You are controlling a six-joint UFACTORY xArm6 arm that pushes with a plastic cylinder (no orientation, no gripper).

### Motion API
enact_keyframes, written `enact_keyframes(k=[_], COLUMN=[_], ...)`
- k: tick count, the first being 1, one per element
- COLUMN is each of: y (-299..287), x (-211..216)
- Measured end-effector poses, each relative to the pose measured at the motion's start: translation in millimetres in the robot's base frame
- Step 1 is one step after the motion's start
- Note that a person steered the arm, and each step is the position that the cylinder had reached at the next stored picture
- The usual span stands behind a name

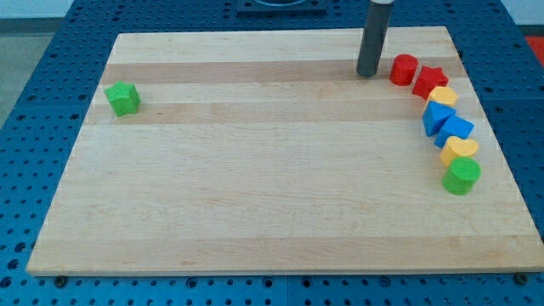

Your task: Push the red circle to the top of the red star

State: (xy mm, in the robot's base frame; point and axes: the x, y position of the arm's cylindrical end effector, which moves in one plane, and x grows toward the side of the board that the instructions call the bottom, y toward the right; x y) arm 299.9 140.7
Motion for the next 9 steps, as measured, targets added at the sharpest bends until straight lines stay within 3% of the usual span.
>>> enact_keyframes(k=[2, 3, 5, 6, 9], y=[44.1, 37.3, -45.0, -28.7, 55.8], x=[-23.3, -29.5, -2.7, 21.1, 22.0])
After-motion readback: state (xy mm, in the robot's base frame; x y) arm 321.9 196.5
